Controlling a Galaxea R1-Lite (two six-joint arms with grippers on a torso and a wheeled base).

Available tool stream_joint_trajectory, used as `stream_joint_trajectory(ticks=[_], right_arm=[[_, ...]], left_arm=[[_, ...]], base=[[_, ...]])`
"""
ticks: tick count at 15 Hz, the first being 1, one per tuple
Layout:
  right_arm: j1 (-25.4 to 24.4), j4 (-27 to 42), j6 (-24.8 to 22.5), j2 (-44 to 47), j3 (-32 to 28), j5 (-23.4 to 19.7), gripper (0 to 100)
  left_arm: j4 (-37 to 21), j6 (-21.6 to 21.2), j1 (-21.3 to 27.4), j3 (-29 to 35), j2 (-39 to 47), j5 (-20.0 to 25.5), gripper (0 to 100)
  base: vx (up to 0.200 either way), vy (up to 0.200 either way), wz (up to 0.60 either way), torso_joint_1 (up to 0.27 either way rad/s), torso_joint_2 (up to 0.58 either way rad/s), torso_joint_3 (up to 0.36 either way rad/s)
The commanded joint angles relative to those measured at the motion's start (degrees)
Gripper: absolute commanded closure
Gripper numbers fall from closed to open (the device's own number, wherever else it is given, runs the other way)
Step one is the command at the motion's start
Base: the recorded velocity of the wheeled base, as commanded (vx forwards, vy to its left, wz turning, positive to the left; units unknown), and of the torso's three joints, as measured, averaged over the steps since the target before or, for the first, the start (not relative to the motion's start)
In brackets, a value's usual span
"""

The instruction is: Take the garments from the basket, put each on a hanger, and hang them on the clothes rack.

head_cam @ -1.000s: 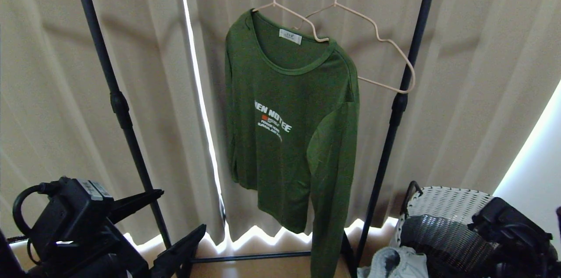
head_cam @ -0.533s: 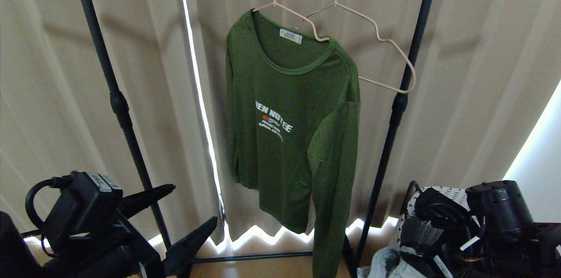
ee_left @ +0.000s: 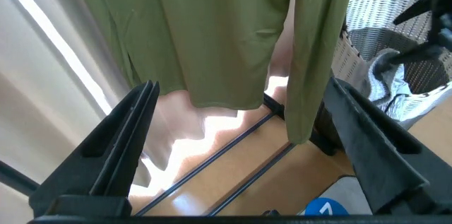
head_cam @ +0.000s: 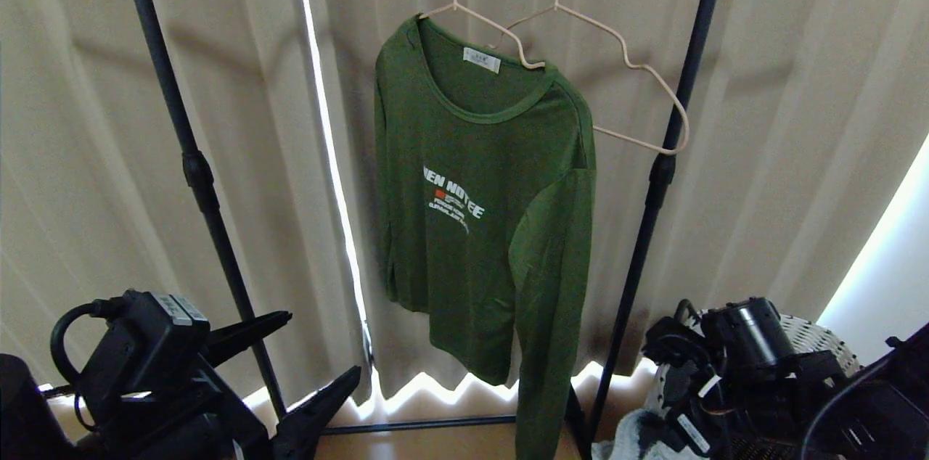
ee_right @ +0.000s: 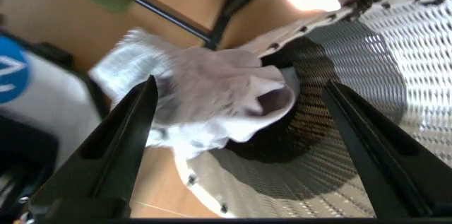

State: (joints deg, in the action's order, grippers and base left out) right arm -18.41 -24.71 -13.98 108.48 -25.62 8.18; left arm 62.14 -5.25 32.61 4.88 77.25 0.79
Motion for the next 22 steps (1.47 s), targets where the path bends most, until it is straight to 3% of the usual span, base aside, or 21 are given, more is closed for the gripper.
stream_joint_trajectory(ticks=[1, 4, 5, 9, 12, 14, 15, 17, 18, 20, 22], right_arm=[[0.2, 0.3, -0.1, 3.9, -1.6, 0.7, 0], [1.3, -0.1, -0.1, 6.0, -2.4, 3.5, 0], [1.3, -0.1, 0.0, 6.1, -2.6, 3.9, 100], [1.0, 0.0, 0.3, 3.8, -1.5, 3.9, 100], [0.2, -0.2, 1.2, -4.9, 1.9, 3.5, 100], [0.2, 0.0, 1.9, -11.4, 4.0, 3.5, 100], [0.2, 0.5, 1.8, -16.8, 4.3, 3.5, 100], [0.2, 0.5, 1.9, -21.7, 3.1, 2.9, 100], [0.0, 0.4, 1.9, -23.7, 2.3, 2.7, 100], [-1.3, -0.2, 2.0, -27.8, 0.3, -1.7, 100], [-1.4, -0.3, 2.1, -29.8, 0.0, -4.7, 100]], left_arm=[[0.0, 0.0, 0.0, -0.1, -0.2, 0.0, 0], [0.0, 0.0, -0.1, 0.0, -0.4, 0.0, 0], [0.0, 0.0, -0.1, -0.1, -0.5, 0.0, 0], [0.0, -0.1, -0.1, -0.5, -1.2, 0.0, 0], [0.2, -0.5, 0.0, 0.0, -3.2, 0.0, 0], [1.2, -4.6, 0.5, 0.1, -7.9, 0.0, 0], [1.1, -10.0, 1.4, -0.3, -12.9, 0.1, 0], [0.5, -11.9, 2.8, -0.4, -15.1, 0.1, 0], [0.5, -11.9, 3.3, -0.4, -15.1, 0.1, 0], [0.5, -11.1, 4.0, -1.3, -13.1, 0.1, 0], [0.9, -6.8, 3.8, -1.7, -8.2, 0.1, 0]], base=[[0.0, 0.0, 0.0, 0.0, 0.0, 0.0], [0.0, 0.0, 0.0, 0.0, 0.0, 0.0], [0.0, 0.0, 0.0, 0.0, 0.0, 0.0], [0.0, 0.0, 0.0, 0.0, 0.0, 0.0], [0.0, 0.0, 0.0, 0.0, 0.0, 0.0], [0.0, 0.0, 0.0, 0.0, 0.0, 0.0], [0.0, 0.0, 0.0, 0.0, 0.0, 0.0], [0.0, 0.0, 0.0, 0.0, 0.0, 0.0], [0.0, 0.0, 0.0, 0.0, 0.0, 0.0], [0.0, 0.0, 0.0, 0.0, 0.0, 0.0], [-0.2, 0.0, 0.0, 0.005, 0.0, 0.005]])
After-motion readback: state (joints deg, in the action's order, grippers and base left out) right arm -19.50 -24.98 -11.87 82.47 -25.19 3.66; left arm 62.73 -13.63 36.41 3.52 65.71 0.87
